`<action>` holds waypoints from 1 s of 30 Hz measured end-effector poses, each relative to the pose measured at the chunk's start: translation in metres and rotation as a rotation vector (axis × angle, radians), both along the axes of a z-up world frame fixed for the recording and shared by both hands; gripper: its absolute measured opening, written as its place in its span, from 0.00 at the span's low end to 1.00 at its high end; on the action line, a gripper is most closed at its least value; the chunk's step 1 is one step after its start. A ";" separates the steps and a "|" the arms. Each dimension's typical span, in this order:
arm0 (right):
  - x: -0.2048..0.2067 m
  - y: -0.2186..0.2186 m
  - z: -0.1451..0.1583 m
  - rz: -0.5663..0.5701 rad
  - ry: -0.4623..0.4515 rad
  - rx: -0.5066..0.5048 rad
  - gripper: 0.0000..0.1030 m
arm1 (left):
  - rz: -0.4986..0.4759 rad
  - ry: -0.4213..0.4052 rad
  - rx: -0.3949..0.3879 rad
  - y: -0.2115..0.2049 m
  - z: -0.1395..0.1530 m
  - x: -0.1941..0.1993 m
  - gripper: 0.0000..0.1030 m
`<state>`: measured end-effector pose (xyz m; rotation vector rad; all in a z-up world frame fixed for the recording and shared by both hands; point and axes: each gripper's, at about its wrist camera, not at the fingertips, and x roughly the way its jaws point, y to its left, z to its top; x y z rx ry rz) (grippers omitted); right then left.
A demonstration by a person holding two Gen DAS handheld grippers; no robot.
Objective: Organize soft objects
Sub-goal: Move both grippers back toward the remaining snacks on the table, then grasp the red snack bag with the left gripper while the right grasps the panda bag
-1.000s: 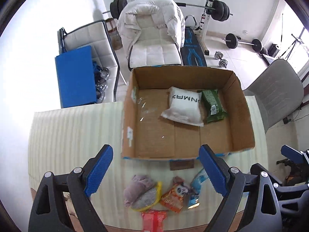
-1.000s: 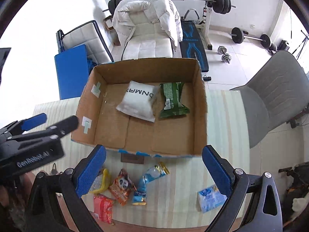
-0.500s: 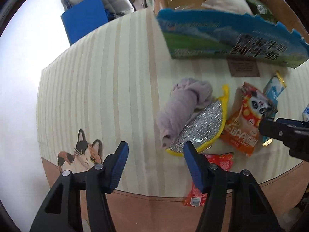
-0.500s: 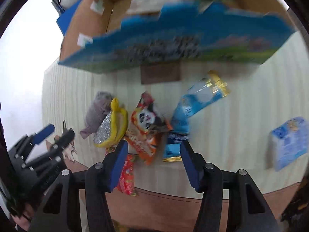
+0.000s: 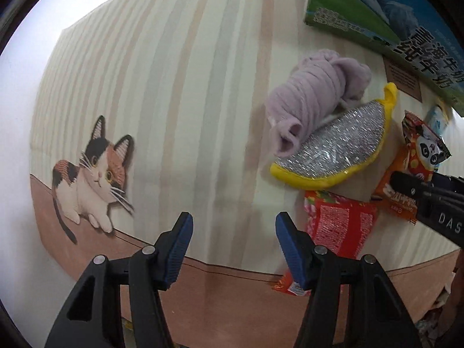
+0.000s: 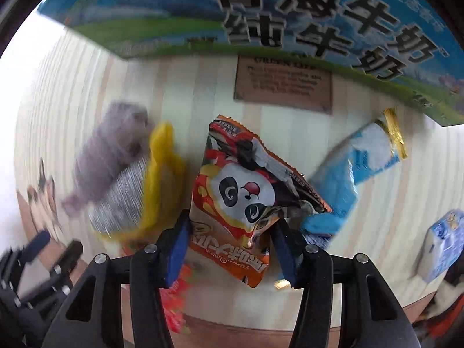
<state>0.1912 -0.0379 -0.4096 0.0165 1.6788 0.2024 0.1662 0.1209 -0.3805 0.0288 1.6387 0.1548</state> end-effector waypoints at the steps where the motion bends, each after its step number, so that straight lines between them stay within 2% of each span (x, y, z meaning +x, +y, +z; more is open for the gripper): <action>1: -0.007 -0.004 -0.001 0.027 0.011 -0.002 0.53 | -0.003 0.018 -0.032 -0.005 -0.004 -0.003 0.56; 3: -0.025 -0.016 -0.002 0.073 0.043 0.001 0.53 | -0.012 0.055 -0.085 -0.016 -0.012 -0.010 0.56; 8: -0.072 -0.050 -0.007 0.142 0.122 0.008 0.53 | -0.042 0.102 -0.141 -0.041 -0.026 -0.020 0.56; 12: -0.085 -0.077 -0.005 0.008 0.151 0.081 0.55 | -0.065 0.125 -0.177 -0.061 -0.031 -0.025 0.56; 15: -0.086 -0.096 -0.002 -0.121 0.127 0.122 0.69 | -0.095 0.130 -0.195 -0.078 -0.029 -0.026 0.56; 20: -0.070 -0.108 -0.004 -0.208 0.122 0.140 0.69 | -0.217 0.146 -0.222 -0.117 -0.022 -0.034 0.56; 22: -0.059 -0.106 -0.007 -0.201 0.117 0.104 0.71 | -0.275 0.143 -0.201 -0.130 -0.015 -0.040 0.56; 25: -0.055 -0.090 -0.001 -0.124 0.071 0.047 0.62 | -0.335 0.115 -0.171 -0.148 0.000 -0.050 0.56; 28: -0.058 -0.086 0.005 -0.058 0.057 0.013 0.59 | -0.364 0.105 -0.202 -0.159 0.016 -0.063 0.56; 30: -0.064 -0.095 0.007 -0.042 0.077 0.024 0.59 | -0.395 0.118 -0.226 -0.161 0.016 -0.073 0.62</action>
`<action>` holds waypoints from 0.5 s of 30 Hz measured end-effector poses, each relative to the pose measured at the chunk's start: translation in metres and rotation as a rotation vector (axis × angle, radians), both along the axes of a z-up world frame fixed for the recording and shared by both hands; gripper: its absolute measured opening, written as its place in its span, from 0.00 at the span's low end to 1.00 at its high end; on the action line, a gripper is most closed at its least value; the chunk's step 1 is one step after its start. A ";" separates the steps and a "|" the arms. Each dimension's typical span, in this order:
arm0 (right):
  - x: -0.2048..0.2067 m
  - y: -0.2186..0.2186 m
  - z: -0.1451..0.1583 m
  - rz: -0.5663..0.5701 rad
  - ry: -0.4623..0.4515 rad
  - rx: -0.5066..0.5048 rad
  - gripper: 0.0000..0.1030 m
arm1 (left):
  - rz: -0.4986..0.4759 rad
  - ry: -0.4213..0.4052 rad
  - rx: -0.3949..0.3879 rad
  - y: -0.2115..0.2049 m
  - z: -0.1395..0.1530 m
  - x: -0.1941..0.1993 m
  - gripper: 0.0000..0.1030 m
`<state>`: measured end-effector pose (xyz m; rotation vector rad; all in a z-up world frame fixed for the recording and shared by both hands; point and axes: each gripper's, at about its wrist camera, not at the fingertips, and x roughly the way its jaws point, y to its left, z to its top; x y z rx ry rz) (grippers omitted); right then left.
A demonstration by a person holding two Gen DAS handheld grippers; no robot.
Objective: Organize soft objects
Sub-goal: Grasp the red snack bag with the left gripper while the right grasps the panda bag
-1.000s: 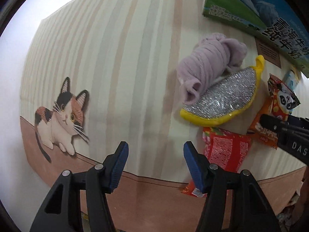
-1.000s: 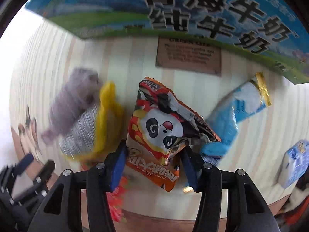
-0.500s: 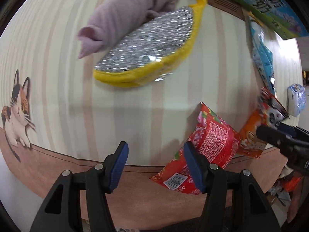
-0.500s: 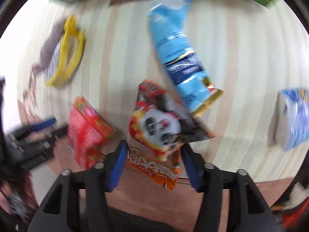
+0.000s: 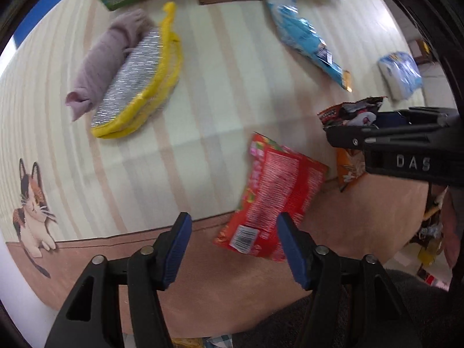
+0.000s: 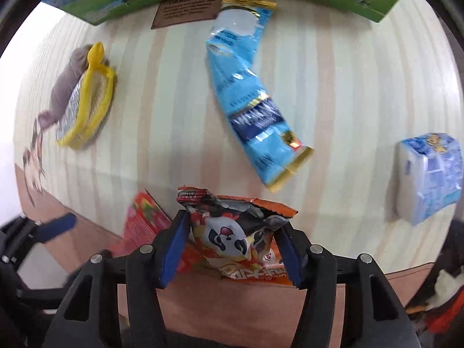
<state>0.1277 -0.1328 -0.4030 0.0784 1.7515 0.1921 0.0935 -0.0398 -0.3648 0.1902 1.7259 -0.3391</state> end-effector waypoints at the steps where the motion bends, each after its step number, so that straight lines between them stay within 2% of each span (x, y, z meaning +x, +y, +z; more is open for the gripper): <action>1: -0.002 -0.007 -0.001 -0.012 0.020 0.021 0.60 | -0.025 0.010 -0.006 -0.009 -0.004 -0.003 0.62; 4: -0.006 -0.037 0.001 -0.111 0.040 0.084 0.62 | -0.097 0.065 0.012 -0.035 -0.028 -0.011 0.62; 6: -0.008 -0.057 0.007 -0.154 0.033 0.114 0.67 | -0.125 0.092 0.026 -0.051 -0.042 -0.015 0.62; 9: -0.014 -0.074 0.016 -0.169 0.012 0.123 0.68 | -0.134 0.059 0.065 -0.070 -0.047 -0.015 0.61; 10: -0.016 -0.076 0.018 -0.161 0.007 0.109 0.68 | -0.123 0.044 0.078 -0.073 -0.046 -0.012 0.58; 11: -0.015 -0.077 0.020 -0.152 0.003 0.099 0.68 | -0.095 0.038 0.081 -0.077 -0.042 -0.008 0.55; 12: -0.017 -0.076 0.020 -0.132 0.000 0.084 0.68 | -0.048 0.035 0.069 -0.076 -0.038 0.000 0.47; 14: -0.021 -0.080 0.024 -0.104 -0.004 0.061 0.68 | 0.095 0.023 0.076 -0.063 -0.032 0.014 0.45; 15: -0.024 -0.069 0.022 -0.096 -0.007 0.052 0.68 | 0.152 0.011 0.077 -0.056 -0.029 0.017 0.45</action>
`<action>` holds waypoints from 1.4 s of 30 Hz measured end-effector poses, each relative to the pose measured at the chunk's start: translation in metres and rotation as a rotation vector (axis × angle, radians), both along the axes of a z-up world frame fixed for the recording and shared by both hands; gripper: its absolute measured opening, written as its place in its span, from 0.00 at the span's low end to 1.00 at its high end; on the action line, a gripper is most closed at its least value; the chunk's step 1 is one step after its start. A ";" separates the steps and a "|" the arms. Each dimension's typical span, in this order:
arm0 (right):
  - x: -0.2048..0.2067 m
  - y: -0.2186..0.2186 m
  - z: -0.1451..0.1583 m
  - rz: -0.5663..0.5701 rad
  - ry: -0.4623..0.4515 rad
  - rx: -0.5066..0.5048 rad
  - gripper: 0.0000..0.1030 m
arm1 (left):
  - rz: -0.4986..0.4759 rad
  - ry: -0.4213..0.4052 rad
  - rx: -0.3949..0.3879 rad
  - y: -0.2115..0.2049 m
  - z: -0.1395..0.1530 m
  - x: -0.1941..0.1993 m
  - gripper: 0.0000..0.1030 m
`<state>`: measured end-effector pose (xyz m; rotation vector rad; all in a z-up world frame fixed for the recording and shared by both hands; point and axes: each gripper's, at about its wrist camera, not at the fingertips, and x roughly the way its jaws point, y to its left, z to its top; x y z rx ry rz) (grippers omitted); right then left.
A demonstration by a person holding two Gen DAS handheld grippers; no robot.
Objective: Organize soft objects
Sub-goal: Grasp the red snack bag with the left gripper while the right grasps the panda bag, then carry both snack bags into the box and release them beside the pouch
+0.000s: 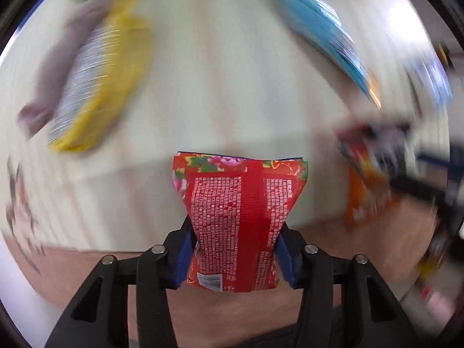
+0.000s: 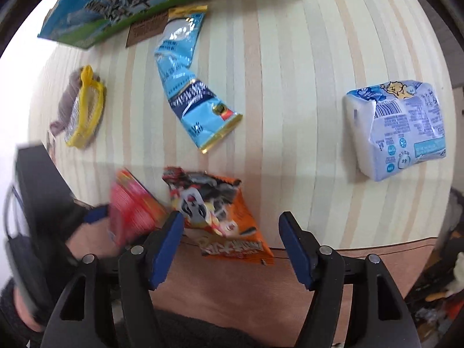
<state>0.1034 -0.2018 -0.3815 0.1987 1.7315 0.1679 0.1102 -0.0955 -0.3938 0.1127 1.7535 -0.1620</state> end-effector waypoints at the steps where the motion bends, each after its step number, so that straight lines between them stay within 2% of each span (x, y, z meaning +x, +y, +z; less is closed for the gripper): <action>1: -0.001 0.004 -0.002 0.010 -0.001 -0.010 0.68 | 0.070 -0.021 -0.006 0.006 0.005 0.004 0.45; 3: -0.003 0.014 -0.005 0.024 -0.005 -0.023 0.68 | 0.167 -0.010 -0.046 0.019 0.010 0.010 0.47; 6: -0.006 0.025 -0.010 0.039 0.000 -0.044 0.68 | 0.193 0.058 -0.105 0.024 0.006 0.011 0.55; 10: -0.008 0.040 -0.023 0.045 0.015 -0.070 0.68 | 0.145 0.084 -0.044 0.020 -0.008 0.001 0.58; 11: -0.008 0.041 -0.025 0.044 0.018 -0.078 0.68 | 0.146 0.054 -0.033 0.015 -0.006 -0.001 0.58; 14: -0.009 0.050 -0.033 0.039 0.023 -0.103 0.68 | 0.151 0.014 -0.018 0.006 -0.001 -0.014 0.51; 15: -0.010 0.051 -0.034 0.050 0.017 -0.118 0.68 | 0.163 -0.002 -0.027 -0.002 0.003 -0.018 0.45; 16: -0.010 0.055 -0.034 0.068 0.005 -0.137 0.62 | 0.170 -0.008 -0.031 -0.009 0.009 -0.023 0.42; 21: -0.013 0.070 -0.031 0.109 -0.028 -0.165 0.51 | 0.231 -0.023 -0.116 0.004 0.033 -0.043 0.41; 22: -0.013 0.070 -0.028 0.104 -0.028 -0.149 0.47 | 0.239 -0.030 -0.130 0.016 0.034 -0.032 0.41; 24: -0.012 0.068 -0.019 0.081 -0.030 -0.095 0.45 | 0.260 -0.054 -0.166 0.018 0.053 -0.033 0.41; 27: -0.002 0.053 0.007 0.049 -0.050 -0.025 0.44 | 0.282 -0.106 -0.215 0.023 0.087 -0.023 0.41; 30: 0.011 0.043 0.046 0.005 -0.077 0.085 0.44 | 0.281 -0.172 -0.274 0.018 0.134 -0.005 0.41; 32: 0.023 0.037 0.082 0.001 -0.135 0.129 0.44 | 0.270 -0.204 -0.314 0.018 0.166 0.015 0.41; 34: 0.043 0.030 0.125 0.008 -0.219 0.140 0.44 | 0.249 -0.227 -0.343 0.038 0.190 0.057 0.41; 35: 0.051 0.027 0.145 0.011 -0.259 0.142 0.44 | 0.232 -0.252 -0.339 0.035 0.203 0.073 0.41; 36: 0.066 0.020 0.166 0.012 -0.302 0.142 0.44 | 0.213 -0.271 -0.325 0.065 0.218 0.102 0.41; 38: 0.096 0.016 0.197 0.024 -0.377 0.125 0.44 | 0.171 -0.321 -0.298 0.066 0.237 0.134 0.41; 41: 0.142 0.012 0.218 0.040 -0.454 0.039 0.44 | 0.119 -0.387 -0.231 0.075 0.246 0.191 0.41; 42: 0.158 0.013 0.217 0.040 -0.464 0.016 0.44 | 0.105 -0.399 -0.200 0.086 0.235 0.221 0.41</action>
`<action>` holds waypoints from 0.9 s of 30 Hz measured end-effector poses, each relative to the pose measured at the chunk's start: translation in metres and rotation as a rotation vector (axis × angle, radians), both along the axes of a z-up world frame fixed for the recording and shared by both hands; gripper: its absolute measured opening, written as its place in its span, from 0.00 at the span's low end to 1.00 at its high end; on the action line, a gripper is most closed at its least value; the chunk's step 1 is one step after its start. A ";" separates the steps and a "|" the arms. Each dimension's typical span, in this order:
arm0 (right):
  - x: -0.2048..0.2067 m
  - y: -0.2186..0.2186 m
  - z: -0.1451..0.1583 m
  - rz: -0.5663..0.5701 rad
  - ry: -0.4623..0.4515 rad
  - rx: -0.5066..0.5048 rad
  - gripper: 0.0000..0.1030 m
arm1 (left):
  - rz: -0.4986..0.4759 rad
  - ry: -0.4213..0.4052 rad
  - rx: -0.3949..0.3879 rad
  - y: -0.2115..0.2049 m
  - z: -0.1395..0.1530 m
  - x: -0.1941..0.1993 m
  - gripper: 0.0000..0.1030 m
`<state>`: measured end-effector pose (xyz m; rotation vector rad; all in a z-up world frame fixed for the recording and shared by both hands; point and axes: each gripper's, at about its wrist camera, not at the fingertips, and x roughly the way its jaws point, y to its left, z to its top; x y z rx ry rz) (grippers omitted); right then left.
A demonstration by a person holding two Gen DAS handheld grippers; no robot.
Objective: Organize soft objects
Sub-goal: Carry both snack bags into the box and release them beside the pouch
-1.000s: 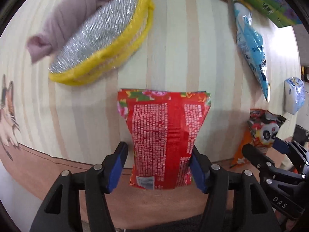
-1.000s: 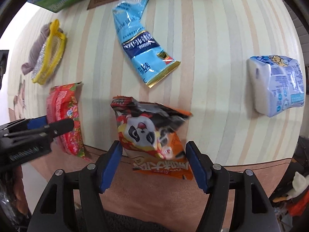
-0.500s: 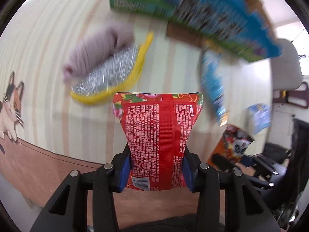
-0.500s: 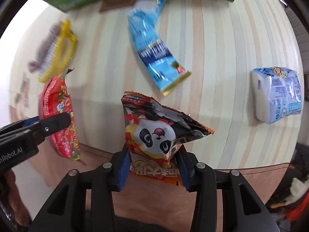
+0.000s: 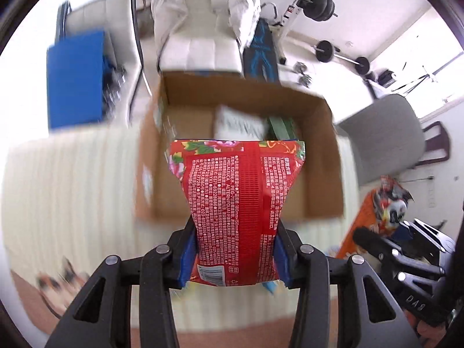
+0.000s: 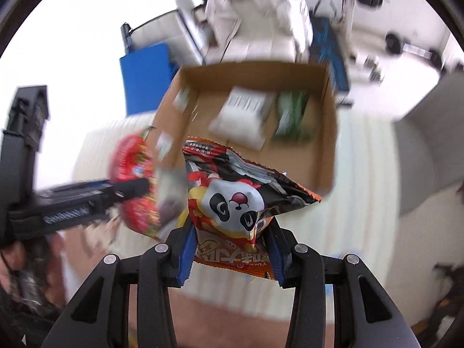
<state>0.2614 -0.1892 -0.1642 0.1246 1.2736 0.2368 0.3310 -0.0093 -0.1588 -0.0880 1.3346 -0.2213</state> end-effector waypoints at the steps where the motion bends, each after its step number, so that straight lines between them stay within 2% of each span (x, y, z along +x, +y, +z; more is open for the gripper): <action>1: 0.018 0.004 -0.003 0.003 0.005 -0.022 0.44 | -0.010 0.002 0.021 -0.002 -0.002 0.015 0.41; 3: 0.048 0.006 -0.015 0.004 0.027 -0.059 0.44 | -0.026 0.022 0.069 -0.002 -0.016 0.048 0.41; 7: 0.095 0.008 -0.056 0.013 0.117 -0.107 0.44 | -0.047 0.092 0.175 -0.007 -0.062 0.115 0.41; 10: 0.119 0.009 -0.088 0.016 0.182 -0.134 0.44 | -0.063 0.125 0.269 -0.011 -0.091 0.144 0.41; 13: 0.129 0.012 -0.118 0.027 0.224 -0.165 0.44 | -0.096 0.159 0.352 -0.020 -0.125 0.162 0.41; 17: 0.140 0.013 -0.140 0.028 0.265 -0.178 0.44 | -0.145 0.207 0.483 -0.030 -0.166 0.171 0.41; 18: 0.142 0.012 -0.146 0.024 0.277 -0.172 0.44 | -0.151 0.217 0.498 -0.032 -0.167 0.168 0.41; 21: 0.146 0.010 -0.159 0.027 0.308 -0.162 0.44 | -0.151 0.258 0.487 -0.031 -0.185 0.169 0.41; 23: 0.147 0.010 -0.171 0.030 0.335 -0.155 0.44 | -0.118 0.312 0.404 -0.024 -0.190 0.168 0.42; 27: 0.145 0.009 -0.185 0.042 0.378 -0.128 0.45 | -0.081 0.310 0.377 -0.011 -0.176 0.169 0.42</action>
